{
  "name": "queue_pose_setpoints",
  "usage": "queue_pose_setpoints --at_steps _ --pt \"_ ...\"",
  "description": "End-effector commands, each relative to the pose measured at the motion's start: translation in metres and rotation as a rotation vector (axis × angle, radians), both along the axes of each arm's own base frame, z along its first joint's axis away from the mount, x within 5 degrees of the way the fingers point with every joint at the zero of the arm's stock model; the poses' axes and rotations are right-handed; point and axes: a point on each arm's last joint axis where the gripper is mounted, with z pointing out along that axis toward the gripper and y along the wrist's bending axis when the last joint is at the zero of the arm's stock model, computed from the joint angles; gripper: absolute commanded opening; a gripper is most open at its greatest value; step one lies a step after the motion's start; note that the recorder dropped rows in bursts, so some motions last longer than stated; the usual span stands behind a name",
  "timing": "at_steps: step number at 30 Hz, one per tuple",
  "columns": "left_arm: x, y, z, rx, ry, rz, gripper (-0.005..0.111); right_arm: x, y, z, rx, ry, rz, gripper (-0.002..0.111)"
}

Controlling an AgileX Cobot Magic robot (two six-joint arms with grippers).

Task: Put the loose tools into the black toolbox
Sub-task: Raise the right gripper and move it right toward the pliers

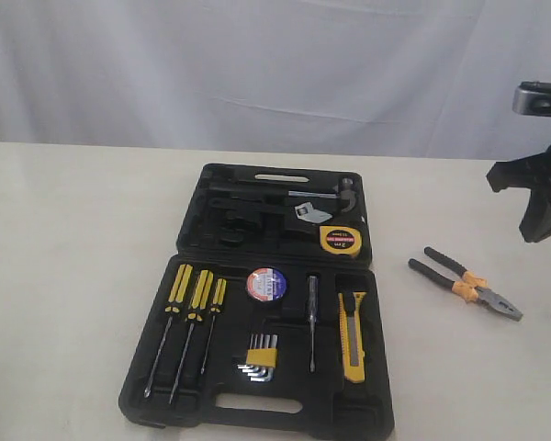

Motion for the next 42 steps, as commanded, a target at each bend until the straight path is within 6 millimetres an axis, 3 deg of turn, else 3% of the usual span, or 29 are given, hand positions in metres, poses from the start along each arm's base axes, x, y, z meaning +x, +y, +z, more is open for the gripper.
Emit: queue_pose_setpoints --at_steps 1,19,32,42 --pt "0.0 0.0 0.0 -0.007 -0.001 -0.002 0.0 -0.001 -0.001 -0.003 -0.001 -0.021 -0.018 -0.001" --pt "0.0 0.0 0.0 -0.007 -0.001 -0.002 0.0 -0.007 0.003 -0.004 0.053 0.047 -0.106 -0.001" --pt "0.0 0.0 0.0 -0.007 -0.001 -0.002 0.0 0.008 -0.006 -0.001 -0.024 -0.124 -0.132 -0.001" --pt "0.0 0.0 0.0 -0.007 -0.001 -0.002 0.0 0.014 -0.009 -0.005 -0.064 -0.16 -0.101 -0.001"
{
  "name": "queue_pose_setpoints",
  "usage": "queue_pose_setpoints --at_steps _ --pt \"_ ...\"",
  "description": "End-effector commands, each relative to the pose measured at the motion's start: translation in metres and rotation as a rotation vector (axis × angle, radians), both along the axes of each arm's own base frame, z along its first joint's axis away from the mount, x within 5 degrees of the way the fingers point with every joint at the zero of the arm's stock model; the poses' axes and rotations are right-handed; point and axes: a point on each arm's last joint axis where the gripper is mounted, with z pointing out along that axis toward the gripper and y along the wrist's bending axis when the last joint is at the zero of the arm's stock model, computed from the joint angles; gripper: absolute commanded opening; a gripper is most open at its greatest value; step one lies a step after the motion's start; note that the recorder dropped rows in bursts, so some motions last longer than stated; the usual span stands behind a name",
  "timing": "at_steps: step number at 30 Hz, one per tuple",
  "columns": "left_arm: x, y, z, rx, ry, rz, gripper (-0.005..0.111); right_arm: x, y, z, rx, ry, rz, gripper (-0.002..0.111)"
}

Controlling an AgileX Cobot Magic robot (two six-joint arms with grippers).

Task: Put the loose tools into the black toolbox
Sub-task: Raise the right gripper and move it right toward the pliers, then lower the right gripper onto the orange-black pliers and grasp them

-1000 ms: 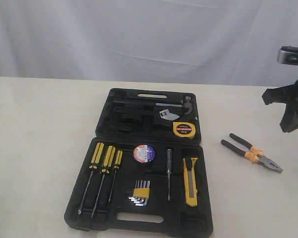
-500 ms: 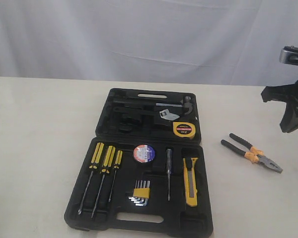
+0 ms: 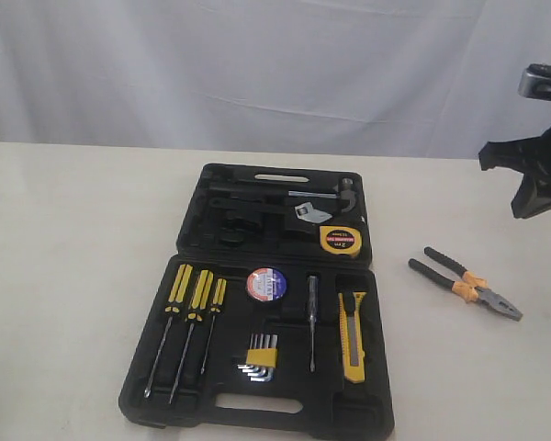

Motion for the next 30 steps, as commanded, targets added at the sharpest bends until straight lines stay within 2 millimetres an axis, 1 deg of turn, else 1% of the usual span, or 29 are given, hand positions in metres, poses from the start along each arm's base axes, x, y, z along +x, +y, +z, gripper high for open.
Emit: queue_pose_setpoints --at_steps 1,2,8,11,15,16,18,20,25,27,28,30 --pt "0.0 0.0 0.0 -0.007 -0.001 -0.002 0.0 0.002 -0.004 -0.005 -0.042 0.006 0.051 -0.001" --pt "0.0 0.0 0.0 -0.007 -0.001 -0.002 0.0 0.002 -0.004 -0.008 -0.053 0.027 0.089 -0.001" --pt "0.0 0.0 0.0 -0.007 -0.001 -0.002 0.0 0.0 -0.005 -0.031 -0.095 0.182 0.443 -0.001" --pt "0.0 0.0 0.0 -0.007 -0.001 -0.002 0.0 0.002 -0.006 -0.037 -0.094 0.195 0.467 -0.001" --pt "0.0 0.0 0.0 -0.007 -0.001 -0.002 0.0 0.009 -0.009 -0.041 -0.132 0.157 0.471 -0.001" --pt "0.0 0.0 0.0 -0.007 -0.001 -0.002 0.0 0.009 -0.01 -0.043 -0.142 0.162 0.513 -0.001" --pt "0.0 0.0 0.0 -0.007 -0.001 -0.002 0.0 0.011 -0.011 -0.05 -0.151 0.181 0.595 0.0" --pt "0.0 0.0 0.0 -0.004 -0.002 -0.002 0.0 0.012 -0.011 -0.061 -0.137 0.211 0.652 0.0" --pt "0.0 0.0 0.0 0.006 -0.002 -0.001 0.0 0.016 -0.013 -0.087 -0.086 0.27 0.686 0.0" --pt "0.0 0.0 0.0 0.006 -0.002 -0.001 0.0 0.017 -0.013 -0.094 -0.074 0.283 0.695 0.006" --pt "0.0 0.0 0.0 0.006 -0.002 -0.001 0.0 0.018 -0.014 -0.096 -0.073 0.286 0.703 0.012" --pt "0.0 0.0 0.0 0.006 -0.002 -0.001 0.0 0.018 -0.014 -0.097 -0.074 0.288 0.723 0.029"
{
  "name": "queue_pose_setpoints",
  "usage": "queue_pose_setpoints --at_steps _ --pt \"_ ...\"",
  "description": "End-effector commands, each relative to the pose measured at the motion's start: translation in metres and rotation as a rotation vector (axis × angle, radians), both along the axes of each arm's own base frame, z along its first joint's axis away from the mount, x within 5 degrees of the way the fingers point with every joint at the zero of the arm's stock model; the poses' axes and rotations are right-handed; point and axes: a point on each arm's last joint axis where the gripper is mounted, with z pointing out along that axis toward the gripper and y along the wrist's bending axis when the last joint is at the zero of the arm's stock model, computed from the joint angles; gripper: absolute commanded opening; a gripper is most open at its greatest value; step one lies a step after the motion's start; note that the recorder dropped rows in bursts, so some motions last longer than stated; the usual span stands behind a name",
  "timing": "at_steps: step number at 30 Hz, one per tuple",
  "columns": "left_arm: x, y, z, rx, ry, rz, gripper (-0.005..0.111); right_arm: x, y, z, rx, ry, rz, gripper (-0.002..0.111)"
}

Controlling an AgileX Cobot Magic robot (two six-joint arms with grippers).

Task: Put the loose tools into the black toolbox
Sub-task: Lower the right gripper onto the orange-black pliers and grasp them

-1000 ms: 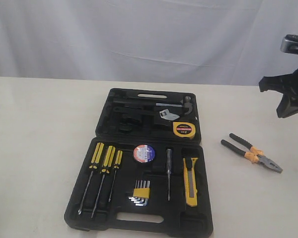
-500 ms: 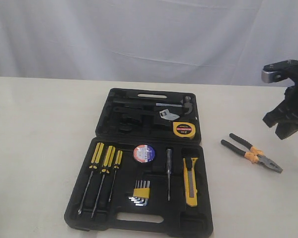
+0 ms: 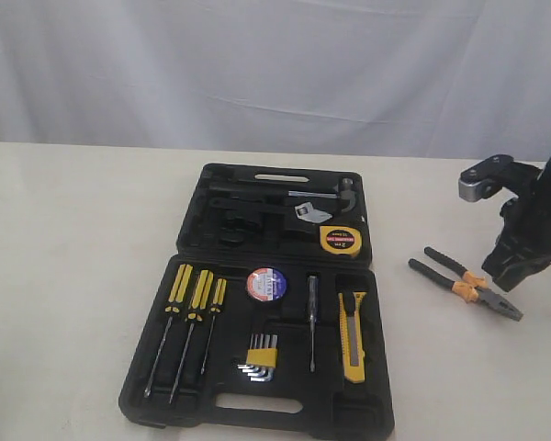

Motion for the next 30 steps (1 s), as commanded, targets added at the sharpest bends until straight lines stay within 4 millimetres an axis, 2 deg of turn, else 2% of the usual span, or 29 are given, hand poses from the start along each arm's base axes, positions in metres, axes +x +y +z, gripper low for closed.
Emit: queue_pose_setpoints --at_steps 1,3,5,11,18,30 --pt "0.0 0.0 0.0 0.002 -0.002 -0.001 0.0 0.0 -0.001 -0.004 -0.003 0.013 0.044 0.039" --pt "0.0 0.0 0.0 0.002 -0.002 -0.001 0.0 0.0 -0.001 -0.004 -0.005 0.012 0.053 0.058" --pt "0.0 0.0 0.0 0.002 -0.002 -0.001 0.0 0.0 -0.002 -0.005 -0.013 0.007 0.071 0.069" --pt "0.0 0.0 0.0 0.002 -0.002 -0.001 0.0 0.005 -0.007 -0.01 -0.064 -0.024 0.088 0.068" --pt "0.0 0.0 0.0 0.002 -0.002 -0.001 0.0 0.009 -0.01 -0.03 -0.064 -0.003 0.108 0.068" --pt "0.0 0.0 0.0 0.002 -0.002 -0.001 0.0 0.022 -0.016 -0.051 -0.04 0.04 0.11 0.068"
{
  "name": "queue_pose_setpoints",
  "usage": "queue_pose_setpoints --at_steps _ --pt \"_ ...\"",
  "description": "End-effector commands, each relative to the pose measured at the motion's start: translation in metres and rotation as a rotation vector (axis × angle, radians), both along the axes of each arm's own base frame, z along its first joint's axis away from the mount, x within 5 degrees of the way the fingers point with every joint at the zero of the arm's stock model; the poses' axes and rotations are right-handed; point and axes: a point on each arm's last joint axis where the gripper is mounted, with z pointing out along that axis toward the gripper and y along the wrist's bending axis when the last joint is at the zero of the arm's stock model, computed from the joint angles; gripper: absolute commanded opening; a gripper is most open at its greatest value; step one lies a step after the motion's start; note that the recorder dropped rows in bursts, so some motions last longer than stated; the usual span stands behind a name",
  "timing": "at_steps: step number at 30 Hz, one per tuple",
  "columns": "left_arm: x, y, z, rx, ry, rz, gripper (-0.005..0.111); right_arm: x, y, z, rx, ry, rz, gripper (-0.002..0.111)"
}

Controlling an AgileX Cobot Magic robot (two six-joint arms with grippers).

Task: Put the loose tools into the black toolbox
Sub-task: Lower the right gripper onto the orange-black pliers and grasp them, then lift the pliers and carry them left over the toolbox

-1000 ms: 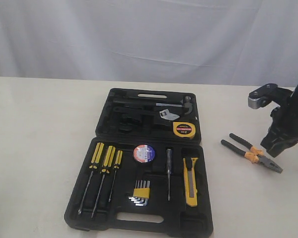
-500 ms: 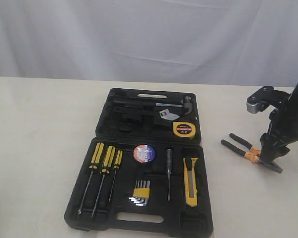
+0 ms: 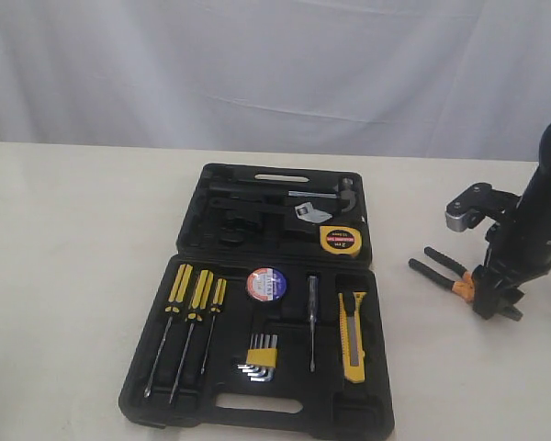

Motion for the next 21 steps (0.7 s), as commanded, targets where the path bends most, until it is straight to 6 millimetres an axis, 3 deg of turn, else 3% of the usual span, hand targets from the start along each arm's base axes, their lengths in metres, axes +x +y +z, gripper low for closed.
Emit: queue_pose_setpoints --at_steps 1,7,17,21 --pt "-0.0001 -0.0001 -0.0005 -0.002 -0.002 -0.002 0.0 0.0089 -0.0048 -0.0011 0.011 0.017 0.006 0.068" --pt "-0.0001 -0.0001 -0.0005 -0.002 -0.002 -0.002 0.0 0.0125 -0.0026 -0.0107 0.066 0.13 0.018 0.065" --pt "-0.0001 -0.0001 -0.0005 -0.002 -0.002 -0.002 0.0 0.013 -0.0034 -0.0108 0.05 0.128 0.016 0.002" --pt "-0.0001 -0.0001 -0.0005 -0.002 -0.002 -0.002 0.0 0.0132 -0.0035 -0.0108 0.049 0.126 0.016 -0.001"
